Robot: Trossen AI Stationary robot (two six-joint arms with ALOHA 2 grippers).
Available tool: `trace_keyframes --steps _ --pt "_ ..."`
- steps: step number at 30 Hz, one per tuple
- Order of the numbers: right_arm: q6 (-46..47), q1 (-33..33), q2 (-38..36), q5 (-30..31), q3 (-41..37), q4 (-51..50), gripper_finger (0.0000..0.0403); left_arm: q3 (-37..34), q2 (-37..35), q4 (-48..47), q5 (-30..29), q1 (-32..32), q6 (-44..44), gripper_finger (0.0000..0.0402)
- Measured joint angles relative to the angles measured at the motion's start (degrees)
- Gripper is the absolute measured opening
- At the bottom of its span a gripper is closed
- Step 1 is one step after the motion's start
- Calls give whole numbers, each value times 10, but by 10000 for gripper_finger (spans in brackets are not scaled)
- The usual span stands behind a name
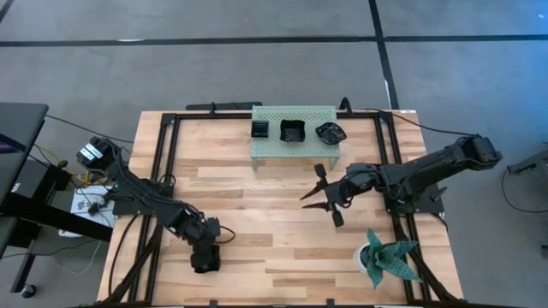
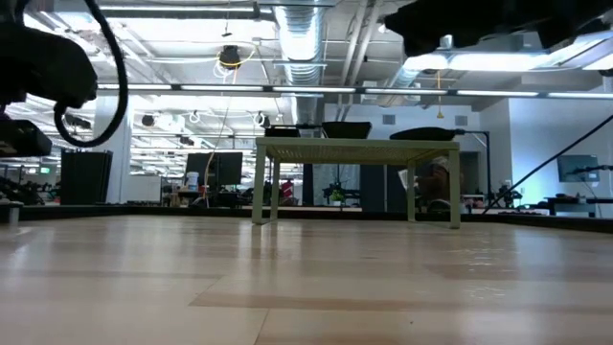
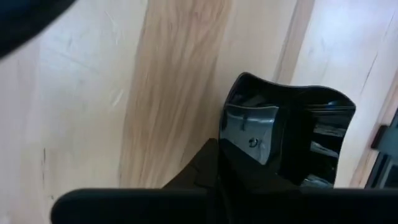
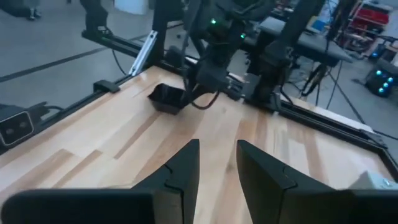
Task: Pick & Place Mini shaped plates
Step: Stack the distorted plate on top of the other distorted plate on the shelf
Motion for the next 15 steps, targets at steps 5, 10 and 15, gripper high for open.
trace_keyframes --steps 5,10,15 --pt "35 -12 15 0 1 6 101 22 0 11 -34 38 0 6" --pt "-17 -11 68 -3 1 54 101 57 -2 18 -75 114 1 6" --pt "-63 12 148 -34 33 97 108 65 -2 49 -24 214 3 6"
